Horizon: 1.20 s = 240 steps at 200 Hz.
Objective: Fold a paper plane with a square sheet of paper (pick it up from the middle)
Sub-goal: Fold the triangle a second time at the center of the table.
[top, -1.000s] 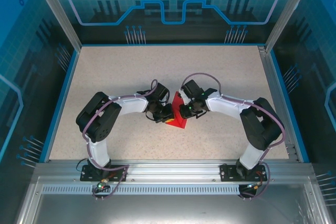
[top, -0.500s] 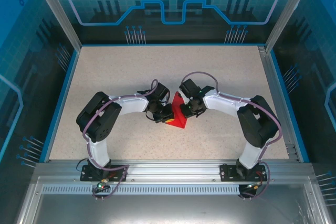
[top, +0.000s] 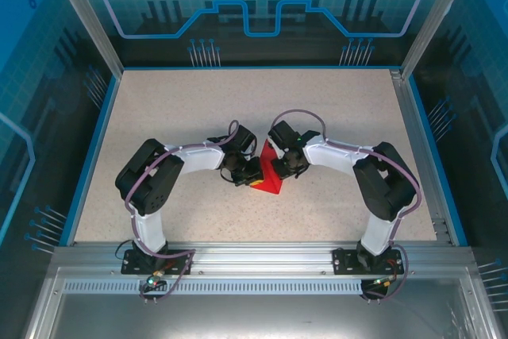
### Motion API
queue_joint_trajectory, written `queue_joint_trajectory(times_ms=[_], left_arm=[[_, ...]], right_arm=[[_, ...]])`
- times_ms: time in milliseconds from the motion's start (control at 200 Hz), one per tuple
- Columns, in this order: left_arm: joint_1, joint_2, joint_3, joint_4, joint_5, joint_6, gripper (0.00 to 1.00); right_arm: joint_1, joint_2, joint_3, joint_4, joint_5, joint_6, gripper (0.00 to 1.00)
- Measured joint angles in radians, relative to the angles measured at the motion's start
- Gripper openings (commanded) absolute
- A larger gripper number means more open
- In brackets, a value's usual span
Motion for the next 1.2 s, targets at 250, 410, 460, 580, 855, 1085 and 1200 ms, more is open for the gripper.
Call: queue_joint_trajectory(times_ms=[250, 410, 460, 580, 855, 1085, 1200], left_arm=[[0.000, 0.000, 0.000, 0.000, 0.000, 0.000, 0.08], [0.000, 0.000, 0.000, 0.000, 0.000, 0.001, 0.08], [0.000, 0.000, 0.000, 0.000, 0.000, 0.002, 0.08], [0.000, 0.000, 0.000, 0.000, 0.000, 0.002, 0.08], [0.000, 0.001, 0.002, -0.003, 0.000, 0.002, 0.08], [0.000, 0.002, 0.006, -0.006, 0.000, 0.002, 0.08], [0.000, 0.005, 0.007, -0.006, 0.000, 0.002, 0.08]], right_arm=[[0.000, 0.012, 0.000, 0.002, 0.003, -0.007, 0.10], [0.000, 0.020, 0.000, 0.003, 0.003, -0.007, 0.10], [0.000, 0.020, 0.000, 0.005, 0.003, -0.007, 0.10], [0.000, 0.020, 0.000, 0.014, 0.003, -0.008, 0.10], [0.000, 0.024, 0.000, 0.031, -0.001, -0.015, 0.10], [0.000, 0.045, 0.001, 0.032, -0.001, -0.018, 0.10], [0.000, 0.046, 0.001, 0.032, 0.000, -0.018, 0.10]])
